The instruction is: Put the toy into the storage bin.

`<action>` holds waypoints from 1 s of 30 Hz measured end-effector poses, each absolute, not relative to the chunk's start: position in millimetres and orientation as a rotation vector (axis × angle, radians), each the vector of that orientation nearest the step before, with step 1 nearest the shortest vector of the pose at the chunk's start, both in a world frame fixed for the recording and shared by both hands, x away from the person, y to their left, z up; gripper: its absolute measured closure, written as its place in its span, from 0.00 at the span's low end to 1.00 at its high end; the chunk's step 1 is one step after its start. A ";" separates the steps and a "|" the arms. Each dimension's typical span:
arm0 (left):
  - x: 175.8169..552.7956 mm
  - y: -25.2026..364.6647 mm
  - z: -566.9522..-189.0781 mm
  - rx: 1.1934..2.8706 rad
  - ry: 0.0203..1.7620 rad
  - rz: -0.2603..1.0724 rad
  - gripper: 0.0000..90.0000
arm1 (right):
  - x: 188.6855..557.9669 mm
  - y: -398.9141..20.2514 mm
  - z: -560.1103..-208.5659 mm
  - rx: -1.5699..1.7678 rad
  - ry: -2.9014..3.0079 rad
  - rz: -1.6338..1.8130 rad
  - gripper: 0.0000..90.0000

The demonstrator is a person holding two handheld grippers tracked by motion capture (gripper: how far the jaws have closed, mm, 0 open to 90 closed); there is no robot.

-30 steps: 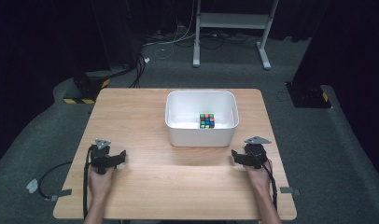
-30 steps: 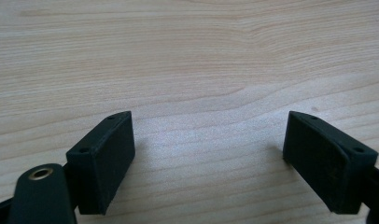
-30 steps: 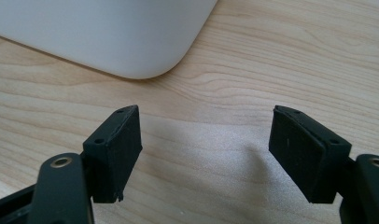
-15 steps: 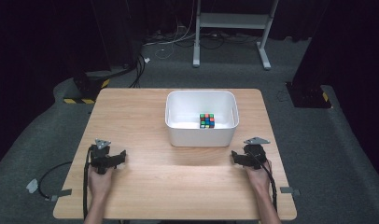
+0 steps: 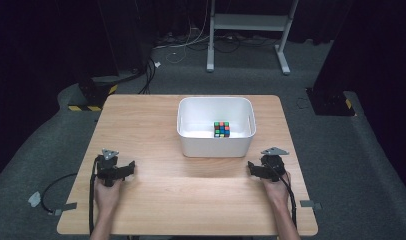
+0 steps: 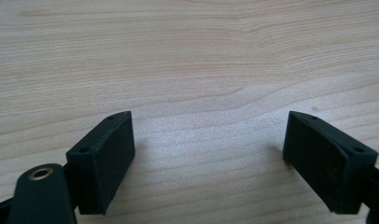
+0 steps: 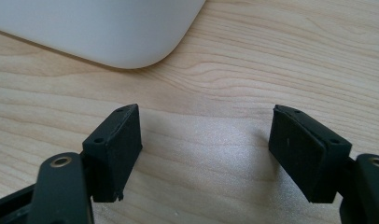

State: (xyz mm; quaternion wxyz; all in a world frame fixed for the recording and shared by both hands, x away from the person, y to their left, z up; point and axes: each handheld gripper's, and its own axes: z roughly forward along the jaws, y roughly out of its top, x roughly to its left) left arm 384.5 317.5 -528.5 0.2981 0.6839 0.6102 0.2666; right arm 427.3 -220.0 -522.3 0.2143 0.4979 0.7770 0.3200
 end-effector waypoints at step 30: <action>384.3 317.7 -528.5 1.818 1.619 0.706 0.19 | 427.4 -220.3 -523.6 1.372 2.150 0.900 0.27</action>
